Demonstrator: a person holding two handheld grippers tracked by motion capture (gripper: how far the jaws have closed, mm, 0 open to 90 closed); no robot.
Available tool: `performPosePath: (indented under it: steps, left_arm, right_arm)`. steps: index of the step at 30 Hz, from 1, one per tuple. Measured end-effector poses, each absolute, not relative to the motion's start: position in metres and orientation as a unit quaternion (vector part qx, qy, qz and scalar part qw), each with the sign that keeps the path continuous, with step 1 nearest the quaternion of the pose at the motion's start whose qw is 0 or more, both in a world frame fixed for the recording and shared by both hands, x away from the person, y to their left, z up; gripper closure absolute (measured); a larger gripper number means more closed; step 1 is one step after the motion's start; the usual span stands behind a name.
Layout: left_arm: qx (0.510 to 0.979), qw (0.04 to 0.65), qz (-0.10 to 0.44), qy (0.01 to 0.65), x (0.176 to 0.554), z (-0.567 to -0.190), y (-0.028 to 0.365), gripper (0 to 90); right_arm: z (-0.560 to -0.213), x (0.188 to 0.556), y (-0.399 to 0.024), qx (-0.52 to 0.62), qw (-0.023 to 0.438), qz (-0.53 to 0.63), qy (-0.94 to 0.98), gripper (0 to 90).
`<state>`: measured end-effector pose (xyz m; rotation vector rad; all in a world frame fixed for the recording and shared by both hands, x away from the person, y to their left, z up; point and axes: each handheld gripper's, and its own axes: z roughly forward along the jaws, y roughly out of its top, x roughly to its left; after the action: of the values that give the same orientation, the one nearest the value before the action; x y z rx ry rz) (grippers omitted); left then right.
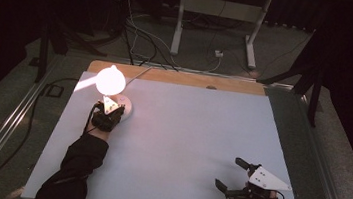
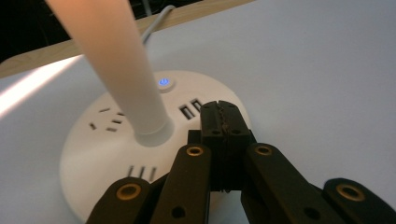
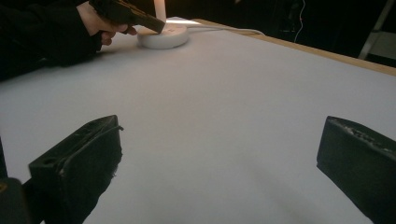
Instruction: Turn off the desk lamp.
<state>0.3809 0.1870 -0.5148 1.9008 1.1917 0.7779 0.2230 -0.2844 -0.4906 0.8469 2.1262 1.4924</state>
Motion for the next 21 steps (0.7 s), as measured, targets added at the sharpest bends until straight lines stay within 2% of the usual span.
performPosePath:
  steps: [21]
  left_arm:
    - [0.735, 0.381, 0.299, 0.475, 0.3824, -0.5144, 0.1904, 90.0]
  right_arm:
    - [-0.4908, 0.2232, -0.2838, 0.304, 0.202, 0.534, 0.763, 0.0]
